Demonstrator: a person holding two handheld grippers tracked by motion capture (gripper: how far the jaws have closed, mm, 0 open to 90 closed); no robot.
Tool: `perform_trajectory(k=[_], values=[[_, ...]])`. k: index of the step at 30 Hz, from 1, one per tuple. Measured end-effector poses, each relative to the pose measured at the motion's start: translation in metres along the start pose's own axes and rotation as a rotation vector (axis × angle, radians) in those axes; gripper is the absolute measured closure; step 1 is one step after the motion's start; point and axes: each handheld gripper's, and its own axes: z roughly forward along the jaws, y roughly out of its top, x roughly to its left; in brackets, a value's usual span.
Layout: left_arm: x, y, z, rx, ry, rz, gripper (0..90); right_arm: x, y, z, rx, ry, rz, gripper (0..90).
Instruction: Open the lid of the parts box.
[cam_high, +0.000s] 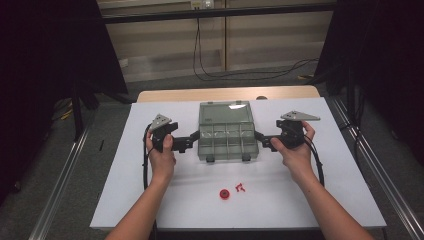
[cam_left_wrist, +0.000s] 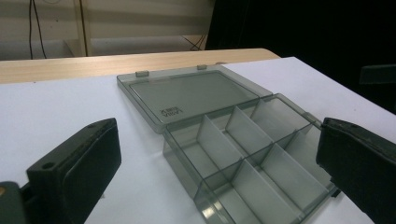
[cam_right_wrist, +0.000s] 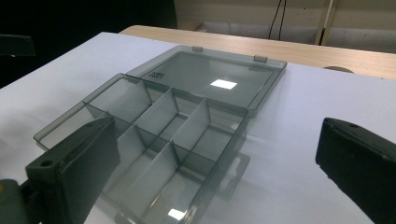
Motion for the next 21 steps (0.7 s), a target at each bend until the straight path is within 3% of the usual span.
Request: perform_trajectory(k=[7,21], values=[[-0.008,-0.009,-0.011,-0.013,-0.009,0.018,0.0,0.002,-0.012,-0.012,0.007,0.002,-0.022,0.0],[-0.008,-0.034,-0.036,-0.025,-0.007,0.019,0.0,0.005,-0.031,-0.034,0.001,0.023,-0.023,0.0]])
